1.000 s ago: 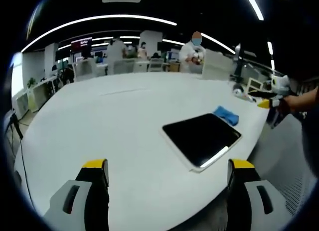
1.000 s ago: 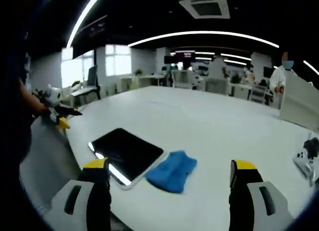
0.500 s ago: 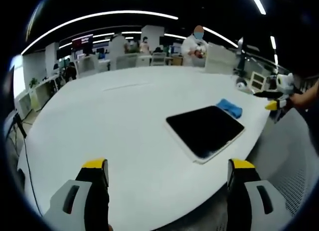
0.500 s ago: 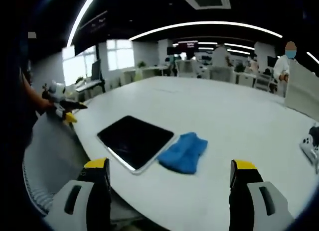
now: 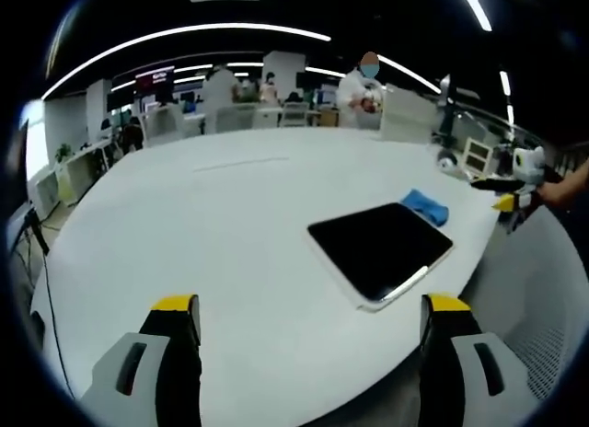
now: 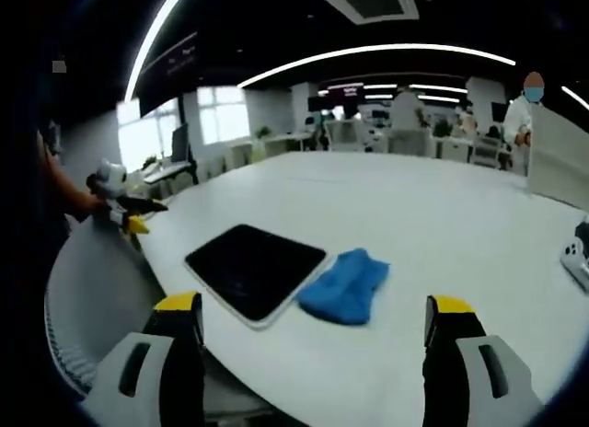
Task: Wipe the mirror surface with the cleaning cloth until all visible marks leave the cleaned area.
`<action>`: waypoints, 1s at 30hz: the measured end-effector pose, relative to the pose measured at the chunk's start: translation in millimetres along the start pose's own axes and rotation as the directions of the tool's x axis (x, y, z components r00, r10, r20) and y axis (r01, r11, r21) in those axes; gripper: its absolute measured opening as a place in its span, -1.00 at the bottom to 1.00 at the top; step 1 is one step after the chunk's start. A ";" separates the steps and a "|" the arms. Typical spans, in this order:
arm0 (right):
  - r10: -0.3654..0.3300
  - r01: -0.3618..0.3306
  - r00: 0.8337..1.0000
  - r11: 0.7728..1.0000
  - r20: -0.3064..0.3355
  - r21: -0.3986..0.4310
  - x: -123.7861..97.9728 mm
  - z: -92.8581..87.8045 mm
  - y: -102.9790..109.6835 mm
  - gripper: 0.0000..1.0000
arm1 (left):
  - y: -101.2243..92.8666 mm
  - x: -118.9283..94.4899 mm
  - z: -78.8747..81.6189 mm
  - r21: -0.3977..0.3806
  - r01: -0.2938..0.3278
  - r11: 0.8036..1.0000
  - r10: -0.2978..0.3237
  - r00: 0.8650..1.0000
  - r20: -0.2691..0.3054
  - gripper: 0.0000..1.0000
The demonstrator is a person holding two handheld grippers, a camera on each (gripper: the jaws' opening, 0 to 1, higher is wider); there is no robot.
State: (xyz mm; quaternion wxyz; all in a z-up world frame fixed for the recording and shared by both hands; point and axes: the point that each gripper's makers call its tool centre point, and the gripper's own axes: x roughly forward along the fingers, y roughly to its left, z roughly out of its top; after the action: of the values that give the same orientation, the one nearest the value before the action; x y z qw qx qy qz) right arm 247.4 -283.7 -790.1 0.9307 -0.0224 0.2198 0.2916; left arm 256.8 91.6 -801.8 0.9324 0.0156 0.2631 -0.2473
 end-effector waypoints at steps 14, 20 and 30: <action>-0.118 0.117 0.993 0.993 0.010 0.019 -9.5 -2.8 4.1 0.97 | -19.5 5.3 3.0 0.009 0.077 0.997 -0.077 0.997 0.004 0.99; -0.171 0.170 0.985 0.985 0.013 0.030 -20.5 -0.3 -8.4 0.97 | -22.7 5.2 -2.4 0.022 0.098 0.995 -0.098 0.995 -0.020 0.99; -0.106 0.106 0.994 0.994 -0.011 0.004 -19.1 -7.9 -10.0 0.97 | -9.7 6.7 -6.5 -0.020 0.052 0.998 -0.053 0.998 -0.044 0.99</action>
State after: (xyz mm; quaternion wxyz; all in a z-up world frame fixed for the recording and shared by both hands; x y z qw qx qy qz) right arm 235.8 -303.5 -790.0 0.9437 -0.0337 0.2241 0.2410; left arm 254.1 81.0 -809.7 0.9197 0.0053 0.2863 -0.2686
